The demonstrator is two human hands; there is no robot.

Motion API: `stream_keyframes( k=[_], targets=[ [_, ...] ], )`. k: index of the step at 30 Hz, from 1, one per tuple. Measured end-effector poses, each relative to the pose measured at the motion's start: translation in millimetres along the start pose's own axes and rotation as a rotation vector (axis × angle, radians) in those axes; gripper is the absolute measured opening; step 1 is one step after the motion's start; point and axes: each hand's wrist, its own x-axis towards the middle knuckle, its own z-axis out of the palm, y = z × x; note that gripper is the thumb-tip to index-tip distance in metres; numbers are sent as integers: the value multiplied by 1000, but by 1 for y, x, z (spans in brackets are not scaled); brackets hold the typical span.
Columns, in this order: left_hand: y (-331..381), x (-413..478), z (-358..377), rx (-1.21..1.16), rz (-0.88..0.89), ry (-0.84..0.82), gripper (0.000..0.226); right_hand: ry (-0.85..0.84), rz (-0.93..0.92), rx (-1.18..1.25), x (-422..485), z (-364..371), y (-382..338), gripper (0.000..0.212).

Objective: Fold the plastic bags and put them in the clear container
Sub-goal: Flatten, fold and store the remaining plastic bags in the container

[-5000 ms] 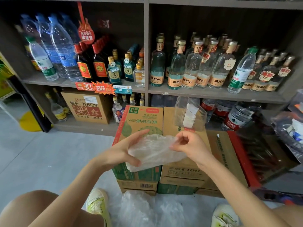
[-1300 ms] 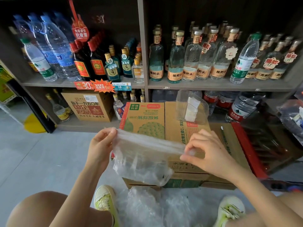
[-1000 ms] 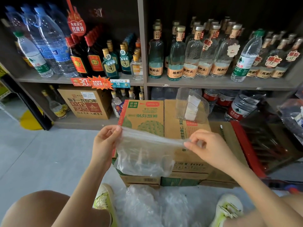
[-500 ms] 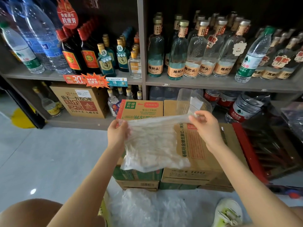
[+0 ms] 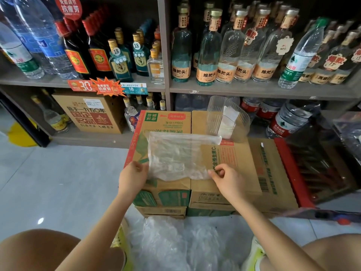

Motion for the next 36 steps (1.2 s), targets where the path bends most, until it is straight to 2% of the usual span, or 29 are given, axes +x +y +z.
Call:
stream_keyframes(
  k=[2, 5, 7, 10, 12, 15, 17, 19, 22, 24, 25, 27, 29, 31, 33, 36],
  targets=[
    [-5, -5, 2, -67, -28, 7, 25, 34, -9, -2, -4, 4, -4, 25],
    [-5, -10, 3, -250, -104, -15, 7, 99, -11, -24, -9, 8, -5, 19],
    [-7, -11, 2, -412, -164, -34, 21, 101, 20, 69, -9, 7, -3, 19],
    [-10, -11, -5, -602, -200, -44, 21, 58, 59, 261, -8, -2, -3, 16],
    [-12, -10, -9, -682, -210, 22, 19, 36, 87, 407, -8, -13, -4, 15],
    [-18, -10, -12, -684, -182, 123, 14, 16, 83, 431, -5, -27, 1, 14],
    [-21, -13, -10, -654, -173, 110, 13, -45, 96, 390, -5, -28, 6, 11],
    [-24, -17, -9, -607, -201, 29, 19, -117, 140, 355, -4, -28, 13, 11],
    [-23, -20, -18, -442, -238, -150, 39, -161, 169, 229, -5, -36, 17, 21],
    [-19, -19, -27, -143, -142, -108, 52, -56, 101, -60, -6, -42, 14, 27],
    [-18, -18, -28, 23, -54, -18, 50, 31, 39, -184, -8, -44, 9, 29],
    [-12, -17, -24, 202, 168, 181, 36, 130, -129, -217, -10, -39, -7, 31],
    [-6, -14, -11, 282, 406, 255, 28, 86, -309, -136, -7, -28, -32, 34],
    [-7, -9, 5, 361, 589, 237, 28, -38, -460, -140, 0, -12, -60, 41],
    [-13, -6, 16, 398, 682, 193, 30, -123, -597, -178, 14, 6, -84, 45],
    [-26, -3, 15, 407, 759, 215, 27, -208, -748, -233, 38, 34, -111, 42]
  ],
)
